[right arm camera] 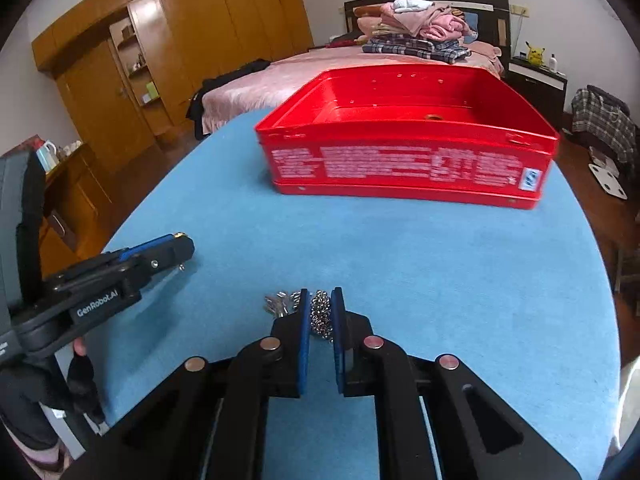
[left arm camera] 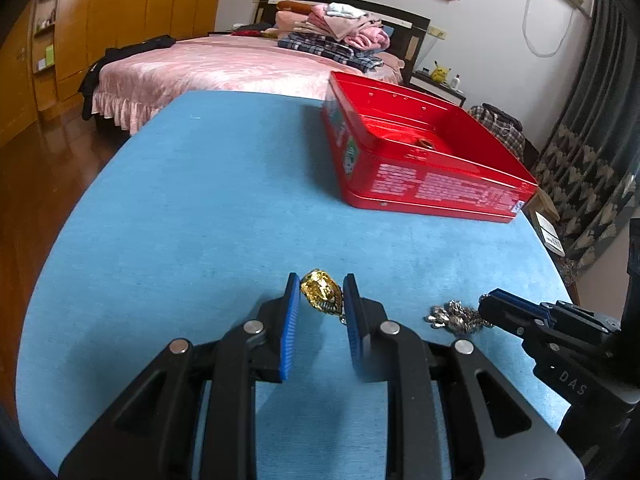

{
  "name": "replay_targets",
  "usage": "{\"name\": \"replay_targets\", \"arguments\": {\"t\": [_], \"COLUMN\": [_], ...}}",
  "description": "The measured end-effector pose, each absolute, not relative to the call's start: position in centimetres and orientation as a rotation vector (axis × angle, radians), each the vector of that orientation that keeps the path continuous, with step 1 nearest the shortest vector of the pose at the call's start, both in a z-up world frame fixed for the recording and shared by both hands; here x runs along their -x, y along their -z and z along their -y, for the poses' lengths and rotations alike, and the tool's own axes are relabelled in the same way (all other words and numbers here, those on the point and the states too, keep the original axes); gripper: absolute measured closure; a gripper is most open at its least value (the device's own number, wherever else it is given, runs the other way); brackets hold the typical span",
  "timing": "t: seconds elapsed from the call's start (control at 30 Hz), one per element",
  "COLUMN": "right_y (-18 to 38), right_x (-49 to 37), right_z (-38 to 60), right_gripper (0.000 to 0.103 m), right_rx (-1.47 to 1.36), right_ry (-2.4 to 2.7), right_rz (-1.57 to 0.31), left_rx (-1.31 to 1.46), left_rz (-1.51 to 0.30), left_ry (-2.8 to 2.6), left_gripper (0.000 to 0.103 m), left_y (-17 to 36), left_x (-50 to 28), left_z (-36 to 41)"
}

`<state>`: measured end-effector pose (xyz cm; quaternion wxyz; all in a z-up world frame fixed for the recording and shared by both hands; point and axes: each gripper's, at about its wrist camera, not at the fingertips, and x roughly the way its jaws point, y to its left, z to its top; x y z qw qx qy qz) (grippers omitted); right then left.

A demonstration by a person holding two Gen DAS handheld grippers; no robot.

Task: Organize jewelry
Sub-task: 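Lift the pendant chain with both tools and carry it over the red box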

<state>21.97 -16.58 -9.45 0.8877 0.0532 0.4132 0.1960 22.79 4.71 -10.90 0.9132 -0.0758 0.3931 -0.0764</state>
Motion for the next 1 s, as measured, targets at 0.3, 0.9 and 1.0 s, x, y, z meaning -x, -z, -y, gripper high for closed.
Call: {"name": "replay_targets", "arguments": {"t": [0.3, 0.9, 1.0], "right_y": [9.7, 7.8, 6.6], "right_x": [-21.7, -20.2, -19.8], "right_z": [16.5, 16.8, 17.3], "right_gripper": [0.080, 0.090, 0.090], "right_rx": [-0.090, -0.039, -0.032], "right_ry": [-0.429, -0.437, -0.430], "right_rz": [-0.889, -0.793, -0.766], "left_rx": [0.145, 0.143, 0.141], "left_rz": [-0.809, -0.801, -0.793], "left_ry": [0.172, 0.175, 0.180], "left_gripper": [0.083, 0.083, 0.083], "left_y": [10.7, 10.3, 9.9], "left_x": [-22.4, -22.4, -22.4], "left_z": [-3.6, -3.4, -3.2]}}
